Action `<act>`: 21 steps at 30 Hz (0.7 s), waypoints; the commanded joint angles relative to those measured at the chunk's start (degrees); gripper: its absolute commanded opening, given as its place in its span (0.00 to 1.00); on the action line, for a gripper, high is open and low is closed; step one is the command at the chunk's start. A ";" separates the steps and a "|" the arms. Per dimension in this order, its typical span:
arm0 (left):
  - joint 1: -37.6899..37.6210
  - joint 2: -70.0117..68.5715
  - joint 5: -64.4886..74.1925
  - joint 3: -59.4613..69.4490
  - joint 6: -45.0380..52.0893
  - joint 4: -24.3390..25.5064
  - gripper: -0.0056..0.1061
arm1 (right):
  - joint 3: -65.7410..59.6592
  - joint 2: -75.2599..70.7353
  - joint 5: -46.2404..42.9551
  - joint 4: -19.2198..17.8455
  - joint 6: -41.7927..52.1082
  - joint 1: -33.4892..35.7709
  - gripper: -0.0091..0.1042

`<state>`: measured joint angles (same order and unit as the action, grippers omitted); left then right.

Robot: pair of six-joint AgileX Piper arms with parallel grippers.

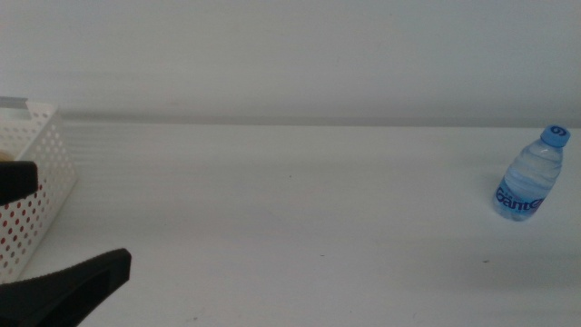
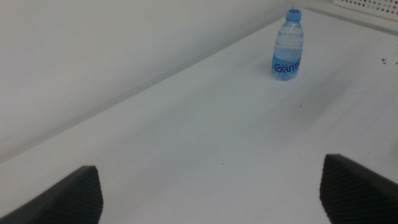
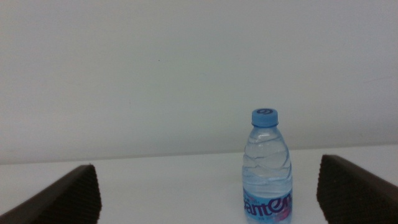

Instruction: Use arms to grab the bottles and put them into the dustbin to the left of the table.

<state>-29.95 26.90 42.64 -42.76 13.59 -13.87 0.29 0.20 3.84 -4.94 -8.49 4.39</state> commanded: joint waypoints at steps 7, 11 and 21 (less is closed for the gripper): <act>-0.38 -0.32 -1.18 0.25 -0.18 -0.13 0.89 | -2.40 -1.56 -1.64 -3.83 0.82 -0.40 0.90; -0.38 -0.32 -1.18 0.25 -0.18 -0.13 0.89 | -1.66 3.84 -2.26 -3.83 0.56 -0.40 0.90; -0.38 -0.32 -1.18 0.25 -0.18 -0.13 0.89 | -0.44 23.48 -11.15 -3.84 2.67 -0.40 0.90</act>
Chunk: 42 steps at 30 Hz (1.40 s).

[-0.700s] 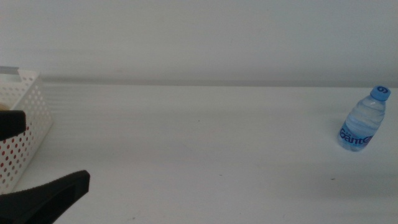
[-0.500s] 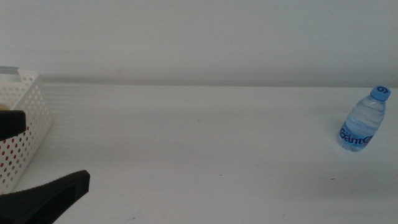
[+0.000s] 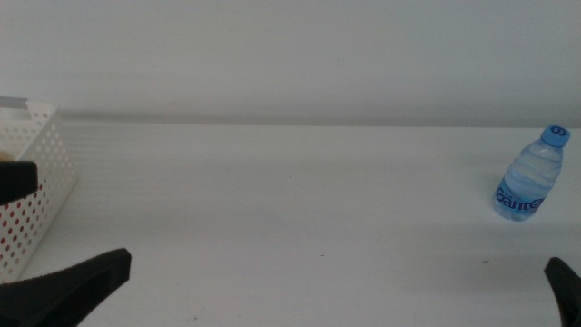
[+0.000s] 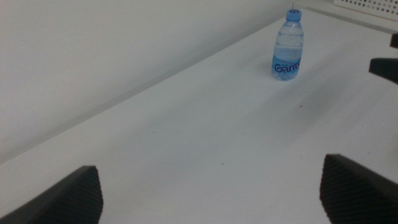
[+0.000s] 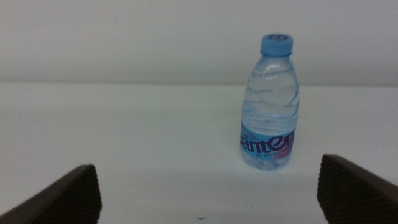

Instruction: Use arms to grab the bottles and put them into the dustbin to the left of the table.

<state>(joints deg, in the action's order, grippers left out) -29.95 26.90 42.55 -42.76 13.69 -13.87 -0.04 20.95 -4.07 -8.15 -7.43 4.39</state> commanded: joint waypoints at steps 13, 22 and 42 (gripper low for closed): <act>-0.38 -0.32 -1.08 0.25 -0.28 0.35 0.89 | -0.20 11.84 -10.49 1.19 2.72 -0.13 0.90; -0.38 -0.32 -1.10 0.25 -0.28 0.37 0.89 | -0.20 24.24 -16.50 1.32 1.91 -0.95 0.90; -0.38 -0.32 -1.10 0.25 -0.28 0.37 0.89 | 3.00 50.96 -37.36 19.59 20.30 -0.95 0.90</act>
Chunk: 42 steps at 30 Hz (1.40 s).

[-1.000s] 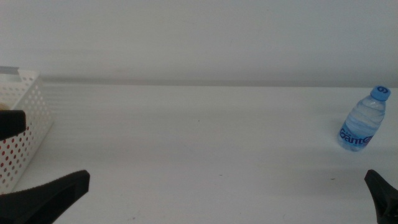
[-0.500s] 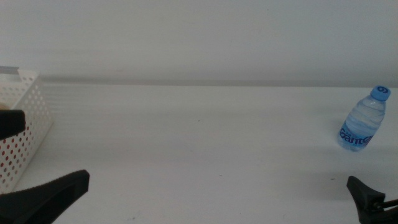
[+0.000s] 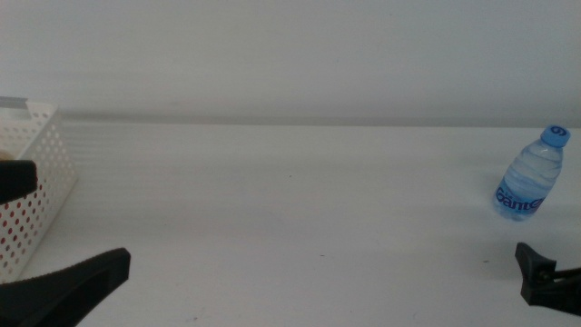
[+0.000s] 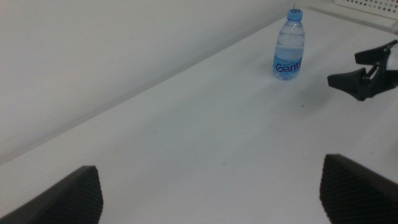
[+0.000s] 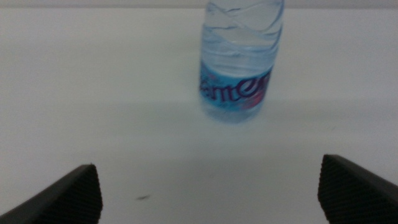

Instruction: Use arms to grab the bottles and put them into the dustbin to the left of the table.

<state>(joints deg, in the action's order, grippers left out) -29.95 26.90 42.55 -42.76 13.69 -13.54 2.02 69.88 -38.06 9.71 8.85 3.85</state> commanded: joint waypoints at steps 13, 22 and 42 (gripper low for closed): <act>-0.38 -0.32 -1.10 0.25 -0.28 0.05 0.89 | 11.98 19.35 -10.01 8.93 17.00 -0.41 0.90; -0.38 -0.32 -1.20 0.25 -0.28 0.05 0.89 | 18.60 24.37 -10.75 9.37 17.70 -0.41 0.90; -0.38 -0.32 -1.20 0.25 -0.28 0.05 0.89 | 20.75 24.51 -11.11 12.51 16.03 -0.41 0.90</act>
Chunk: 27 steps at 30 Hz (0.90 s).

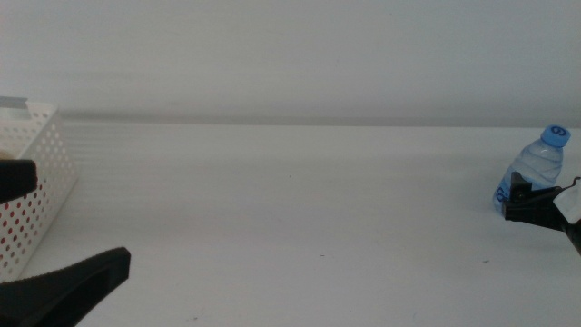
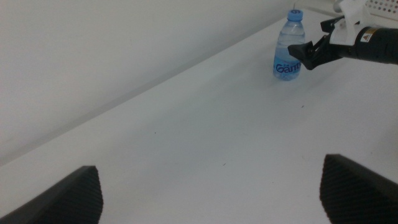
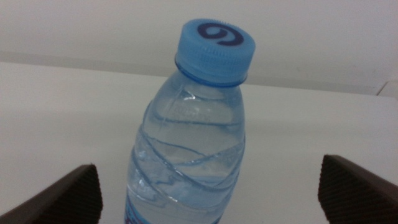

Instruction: Use arms to grab the bottles and put them into the dustbin to the left of the table.

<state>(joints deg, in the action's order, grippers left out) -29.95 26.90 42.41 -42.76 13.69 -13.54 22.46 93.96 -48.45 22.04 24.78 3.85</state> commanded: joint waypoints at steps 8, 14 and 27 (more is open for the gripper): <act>-0.38 -0.32 -1.06 0.25 -0.28 0.05 0.89 | 0.31 1.96 -0.72 0.17 0.09 -0.50 0.90; -0.38 -0.32 -1.06 0.25 -0.28 0.05 0.89 | 0.19 1.96 0.27 0.17 0.09 -1.07 0.90; -0.38 -0.32 -1.06 0.25 -0.28 0.05 0.89 | 1.55 3.48 1.51 -7.93 -5.71 -3.28 0.90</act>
<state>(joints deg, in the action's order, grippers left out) -29.95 26.90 42.41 -42.76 13.69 -13.54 23.37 96.76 -46.47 15.75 19.76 1.03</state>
